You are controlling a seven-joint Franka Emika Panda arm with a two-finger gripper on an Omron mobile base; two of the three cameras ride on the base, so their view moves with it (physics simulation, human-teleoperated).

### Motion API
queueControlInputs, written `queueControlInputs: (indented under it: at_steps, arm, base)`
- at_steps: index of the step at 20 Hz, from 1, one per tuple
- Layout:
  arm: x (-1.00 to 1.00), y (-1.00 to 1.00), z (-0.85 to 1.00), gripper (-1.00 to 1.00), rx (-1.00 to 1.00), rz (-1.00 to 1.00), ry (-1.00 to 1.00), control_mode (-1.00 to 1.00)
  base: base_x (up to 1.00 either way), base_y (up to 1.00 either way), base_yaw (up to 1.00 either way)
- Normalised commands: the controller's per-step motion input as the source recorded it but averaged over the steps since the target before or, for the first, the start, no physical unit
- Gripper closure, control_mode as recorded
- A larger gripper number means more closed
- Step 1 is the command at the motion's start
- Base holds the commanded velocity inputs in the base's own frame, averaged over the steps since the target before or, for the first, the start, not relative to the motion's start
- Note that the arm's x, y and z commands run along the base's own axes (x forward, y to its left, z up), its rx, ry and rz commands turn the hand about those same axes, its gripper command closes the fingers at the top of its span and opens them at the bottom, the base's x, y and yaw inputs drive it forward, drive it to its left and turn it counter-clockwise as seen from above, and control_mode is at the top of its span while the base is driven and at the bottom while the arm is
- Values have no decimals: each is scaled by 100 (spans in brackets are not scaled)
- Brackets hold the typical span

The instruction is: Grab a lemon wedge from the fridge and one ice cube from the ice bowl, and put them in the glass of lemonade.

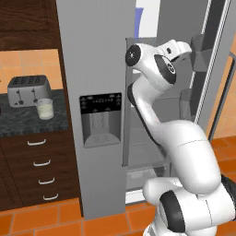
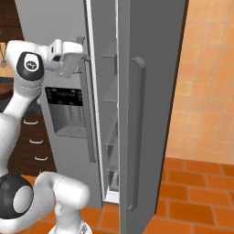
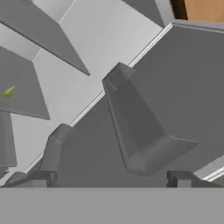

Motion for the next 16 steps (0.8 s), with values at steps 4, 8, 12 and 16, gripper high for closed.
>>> queueControlInputs:
  at_steps: [4, 8, 12, 16]
  arm:
    - [49, -86, 28, -100, -6, -10, 31, -100]
    - [50, -56, 1, -100, 0, -7, 24, -100]
    - [41, -37, -8, -100, 0, -7, 15, -100]
    - [58, -1, -15, -100, -6, -6, 11, -100]
  base:
    - [0, 0, 0]
    - [0, 0, 0]
    - [0, 0, 0]
    - [0, 0, 0]
